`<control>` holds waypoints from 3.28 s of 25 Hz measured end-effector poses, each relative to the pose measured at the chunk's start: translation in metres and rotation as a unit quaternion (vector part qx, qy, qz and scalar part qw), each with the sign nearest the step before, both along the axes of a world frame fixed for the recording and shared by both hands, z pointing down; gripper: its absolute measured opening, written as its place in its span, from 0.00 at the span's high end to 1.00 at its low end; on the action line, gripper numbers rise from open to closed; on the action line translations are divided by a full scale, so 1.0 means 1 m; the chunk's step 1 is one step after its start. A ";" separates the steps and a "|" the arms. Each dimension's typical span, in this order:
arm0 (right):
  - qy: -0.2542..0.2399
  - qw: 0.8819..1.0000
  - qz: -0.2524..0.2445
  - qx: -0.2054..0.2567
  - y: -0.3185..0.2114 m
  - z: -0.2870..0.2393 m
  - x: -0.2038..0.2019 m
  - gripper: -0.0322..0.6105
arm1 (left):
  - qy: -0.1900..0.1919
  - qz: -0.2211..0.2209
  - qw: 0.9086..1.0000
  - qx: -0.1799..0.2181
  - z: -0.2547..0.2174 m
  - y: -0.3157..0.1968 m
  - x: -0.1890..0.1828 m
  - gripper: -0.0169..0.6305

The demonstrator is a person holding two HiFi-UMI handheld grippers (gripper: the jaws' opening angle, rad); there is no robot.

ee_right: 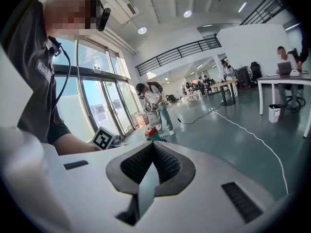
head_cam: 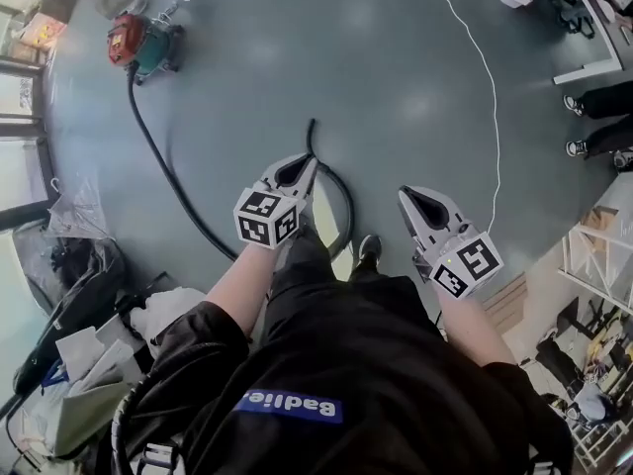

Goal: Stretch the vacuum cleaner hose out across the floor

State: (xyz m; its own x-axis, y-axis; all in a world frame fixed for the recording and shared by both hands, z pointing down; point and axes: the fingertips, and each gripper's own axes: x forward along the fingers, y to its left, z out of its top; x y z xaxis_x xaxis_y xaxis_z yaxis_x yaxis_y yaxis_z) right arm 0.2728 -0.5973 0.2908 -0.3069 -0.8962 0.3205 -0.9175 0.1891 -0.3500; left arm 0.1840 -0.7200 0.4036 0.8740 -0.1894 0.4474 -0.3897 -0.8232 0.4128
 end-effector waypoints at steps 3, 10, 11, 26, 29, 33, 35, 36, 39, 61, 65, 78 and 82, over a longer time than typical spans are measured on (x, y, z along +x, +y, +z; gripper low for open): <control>0.001 1.000 0.018 -0.007 -0.029 0.013 -0.002 0.95 | -0.028 0.019 0.999 -0.014 0.043 -0.027 0.007 0.96; -0.034 0.999 0.013 -0.021 -0.067 0.093 0.024 0.95 | -0.115 0.014 0.992 -0.040 0.172 -0.067 0.033 0.83; -0.037 0.999 0.006 -0.024 -0.072 0.110 0.031 0.95 | -0.124 0.006 0.991 -0.045 0.194 -0.074 0.039 0.81; -0.031 0.998 -0.011 -0.048 -0.111 0.374 0.097 0.95 | -0.267 -0.004 0.962 -0.059 0.556 -0.124 0.062 0.70; -0.032 0.998 -0.014 -0.055 -0.107 0.409 0.095 0.95 | -0.313 0.015 0.948 -0.051 0.622 -0.120 0.054 0.69; -0.020 0.998 -0.023 -0.055 -0.108 0.443 0.106 0.95 | -0.357 0.023 0.933 -0.043 0.699 -0.131 0.051 0.68; -0.016 0.998 -0.023 -0.054 -0.108 0.459 0.115 0.95 | -0.374 0.015 0.926 -0.050 0.733 -0.138 0.048 0.68; -0.013 0.998 -0.022 -0.053 -0.109 0.466 0.119 0.95 | -0.382 0.009 0.923 -0.053 0.749 -0.143 0.046 0.68; -0.007 0.998 -0.022 -0.054 -0.109 0.489 0.126 0.95 | -0.399 0.003 0.916 -0.054 0.788 -0.156 0.043 0.67; -0.003 0.998 0.007 -0.056 -0.102 0.504 0.141 0.95 | -0.414 -0.026 0.902 -0.120 0.791 -0.154 0.029 0.71; -0.021 0.998 0.026 -0.049 -0.108 0.444 0.120 0.95 | -0.355 0.010 0.931 -0.080 0.675 -0.129 0.031 0.72; -0.002 0.998 0.021 -0.059 -0.073 0.184 0.035 0.95 | -0.263 0.077 0.958 0.089 0.304 -0.068 -0.036 0.72; -0.007 0.998 0.060 -0.015 -0.074 0.086 0.025 0.95 | -0.243 0.109 0.954 0.140 0.208 -0.055 -0.054 0.72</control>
State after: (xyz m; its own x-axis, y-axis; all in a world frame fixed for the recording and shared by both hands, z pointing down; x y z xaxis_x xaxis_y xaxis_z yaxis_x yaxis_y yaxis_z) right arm 0.2981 -0.6711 0.3771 -0.2024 -0.9170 0.3437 -0.9280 0.0674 -0.3665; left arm 0.1299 -0.7748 0.6114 0.6088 -0.1973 0.7684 -0.2854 -0.9582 -0.0199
